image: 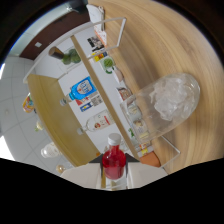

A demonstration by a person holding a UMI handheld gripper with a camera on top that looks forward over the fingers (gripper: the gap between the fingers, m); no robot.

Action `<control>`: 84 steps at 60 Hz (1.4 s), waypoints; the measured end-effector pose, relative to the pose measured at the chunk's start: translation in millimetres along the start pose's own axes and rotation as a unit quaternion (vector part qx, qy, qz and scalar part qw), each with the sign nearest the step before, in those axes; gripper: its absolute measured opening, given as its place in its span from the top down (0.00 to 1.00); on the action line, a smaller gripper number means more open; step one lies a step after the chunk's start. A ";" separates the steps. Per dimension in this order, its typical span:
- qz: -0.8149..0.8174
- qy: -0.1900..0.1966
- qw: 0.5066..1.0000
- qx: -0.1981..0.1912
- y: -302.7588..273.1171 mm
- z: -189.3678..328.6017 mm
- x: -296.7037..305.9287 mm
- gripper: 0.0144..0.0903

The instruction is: Make me a cup of Vodka Sunrise.

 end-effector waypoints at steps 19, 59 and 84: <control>0.045 -0.015 0.999 0.006 -2.1 -3.7 -9.9 0.74; -0.773 0.120 0.622 -0.049 88.6 22.1 72.1 0.74; -0.803 0.244 0.531 -0.121 50.5 23.3 221.5 0.74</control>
